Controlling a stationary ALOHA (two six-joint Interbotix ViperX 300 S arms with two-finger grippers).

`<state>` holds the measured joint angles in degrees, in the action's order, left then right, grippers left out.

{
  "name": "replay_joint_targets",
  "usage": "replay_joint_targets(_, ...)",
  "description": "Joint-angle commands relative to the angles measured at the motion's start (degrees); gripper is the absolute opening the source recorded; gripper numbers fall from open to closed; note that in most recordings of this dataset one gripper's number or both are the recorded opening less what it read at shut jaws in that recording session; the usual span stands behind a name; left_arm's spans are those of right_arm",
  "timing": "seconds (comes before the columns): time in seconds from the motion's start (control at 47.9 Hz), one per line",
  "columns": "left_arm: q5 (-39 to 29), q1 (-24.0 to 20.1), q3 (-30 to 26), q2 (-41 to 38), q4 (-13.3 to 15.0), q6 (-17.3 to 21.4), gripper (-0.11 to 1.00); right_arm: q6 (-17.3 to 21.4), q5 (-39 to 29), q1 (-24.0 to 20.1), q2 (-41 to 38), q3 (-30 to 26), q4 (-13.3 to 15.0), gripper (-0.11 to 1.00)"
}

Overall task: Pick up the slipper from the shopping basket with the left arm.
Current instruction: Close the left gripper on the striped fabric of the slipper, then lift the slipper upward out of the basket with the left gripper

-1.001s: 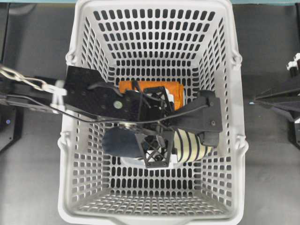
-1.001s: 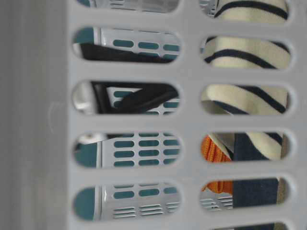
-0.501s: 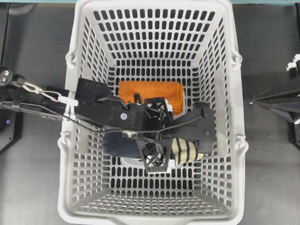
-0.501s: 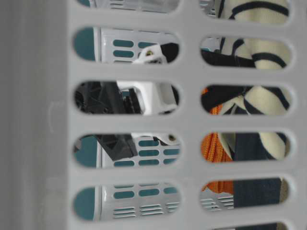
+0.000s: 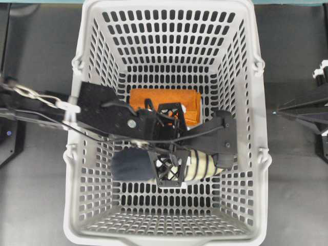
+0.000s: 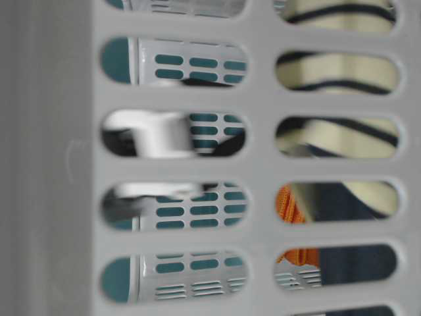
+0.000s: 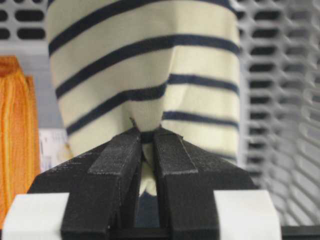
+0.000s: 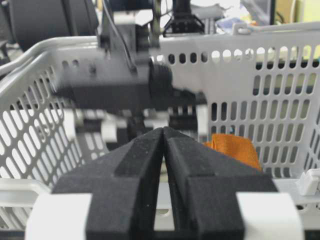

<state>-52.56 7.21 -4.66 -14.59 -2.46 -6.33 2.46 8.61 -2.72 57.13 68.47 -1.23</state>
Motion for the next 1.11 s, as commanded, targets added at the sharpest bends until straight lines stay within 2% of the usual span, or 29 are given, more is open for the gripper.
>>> replay_joint_targets(0.0,-5.01,0.18,-5.19,2.99,-0.18,0.97,0.05,0.09,0.26,-0.18,-0.35,-0.35,-0.26,0.0)
replay_joint_targets(0.271,-20.83,0.44,-22.59,3.08,-0.18,5.1,0.05,0.09,0.26,-0.18,-0.35,-0.09,-0.18,0.0)
replay_joint_targets(0.48,-29.79,0.62,-33.4,0.62,-0.18,5.8,0.05,0.09,0.26,-0.18,-0.35,-0.18,-0.26,0.0)
replay_joint_targets(0.605,-31.55,0.7,-35.68,-0.88,-0.18,6.06,0.05,0.09,0.26,-0.18,-0.35,-0.18,-0.26,0.0)
replay_joint_targets(1.085,-32.26,0.62,-35.51,-1.14,-0.18,6.15,0.05,0.09,0.26,0.0,-0.35,-0.09,-0.26,0.0)
